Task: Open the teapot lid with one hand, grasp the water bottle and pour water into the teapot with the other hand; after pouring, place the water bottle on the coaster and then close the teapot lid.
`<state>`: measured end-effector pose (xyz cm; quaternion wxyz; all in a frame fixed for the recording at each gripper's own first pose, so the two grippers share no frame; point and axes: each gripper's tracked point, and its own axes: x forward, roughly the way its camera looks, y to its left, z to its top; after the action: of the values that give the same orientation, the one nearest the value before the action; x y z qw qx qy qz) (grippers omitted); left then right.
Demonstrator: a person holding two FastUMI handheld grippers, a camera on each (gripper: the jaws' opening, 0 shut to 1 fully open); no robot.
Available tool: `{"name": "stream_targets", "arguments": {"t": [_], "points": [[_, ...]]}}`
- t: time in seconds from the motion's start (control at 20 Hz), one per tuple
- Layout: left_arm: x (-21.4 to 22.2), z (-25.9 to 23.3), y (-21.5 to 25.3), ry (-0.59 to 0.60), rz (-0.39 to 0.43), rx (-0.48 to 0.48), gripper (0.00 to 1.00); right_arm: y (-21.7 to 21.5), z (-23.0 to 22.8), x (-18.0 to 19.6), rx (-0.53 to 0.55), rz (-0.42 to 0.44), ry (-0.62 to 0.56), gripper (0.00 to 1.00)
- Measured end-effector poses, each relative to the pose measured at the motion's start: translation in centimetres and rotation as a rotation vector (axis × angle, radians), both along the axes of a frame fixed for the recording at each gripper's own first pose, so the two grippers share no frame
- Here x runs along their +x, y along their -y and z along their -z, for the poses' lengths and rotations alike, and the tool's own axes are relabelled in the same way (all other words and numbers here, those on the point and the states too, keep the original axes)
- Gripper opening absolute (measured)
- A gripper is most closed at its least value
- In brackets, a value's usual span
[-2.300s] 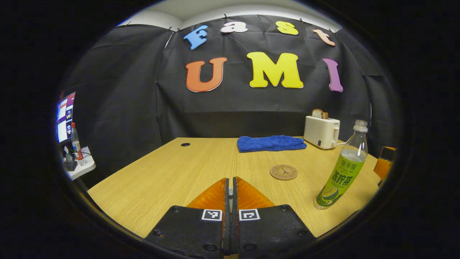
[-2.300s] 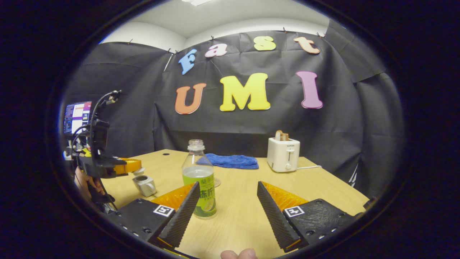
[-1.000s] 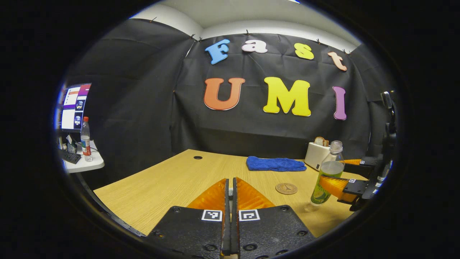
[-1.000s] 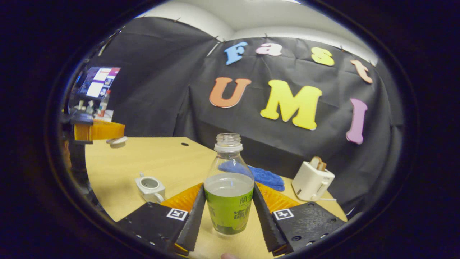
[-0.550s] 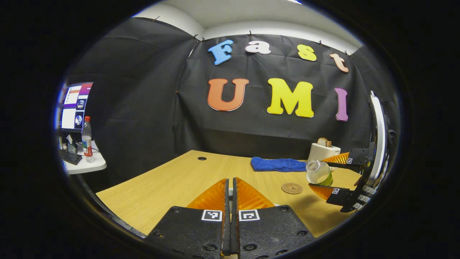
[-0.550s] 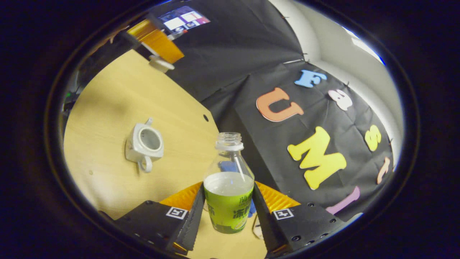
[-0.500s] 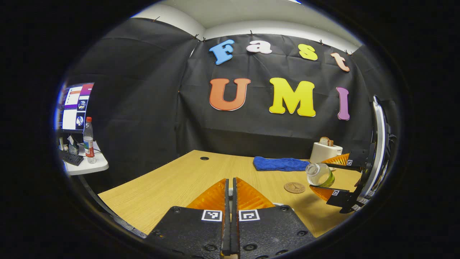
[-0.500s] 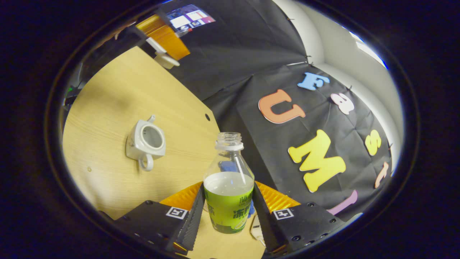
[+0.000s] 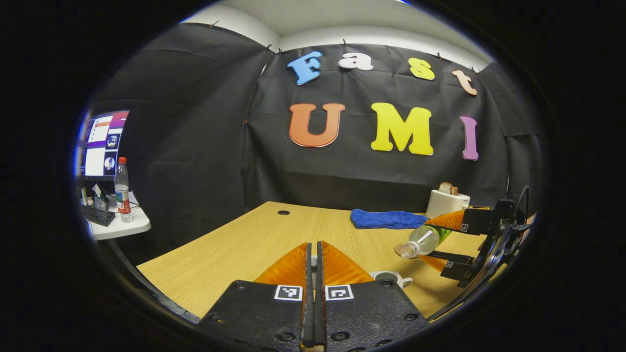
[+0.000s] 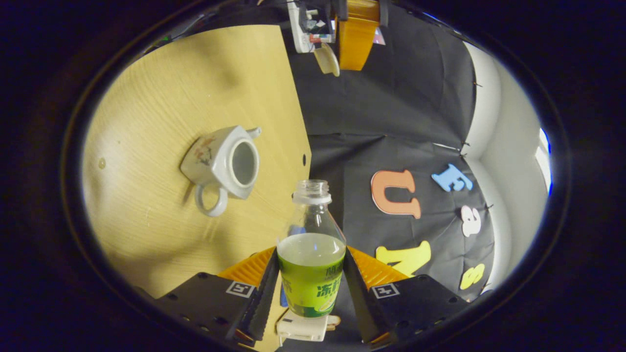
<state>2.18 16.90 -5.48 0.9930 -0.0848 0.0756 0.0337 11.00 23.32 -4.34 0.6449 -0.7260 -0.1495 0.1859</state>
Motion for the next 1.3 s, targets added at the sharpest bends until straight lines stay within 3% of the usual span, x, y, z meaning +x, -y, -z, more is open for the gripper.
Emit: {"name": "stream_targets", "arguments": {"t": [0.65, 1.3], "points": [[0.0, 0.8, 0.1, -0.018, 0.019, 0.014, 0.03, -1.4, 1.0, -0.4, -0.383, -0.088, 0.18, 0.71], [-0.2, 1.2, -0.4, -0.031, 0.024, 0.017, 0.03, -3.2, -0.9, -1.4, -0.514, -0.151, 0.323, 0.72]]}}
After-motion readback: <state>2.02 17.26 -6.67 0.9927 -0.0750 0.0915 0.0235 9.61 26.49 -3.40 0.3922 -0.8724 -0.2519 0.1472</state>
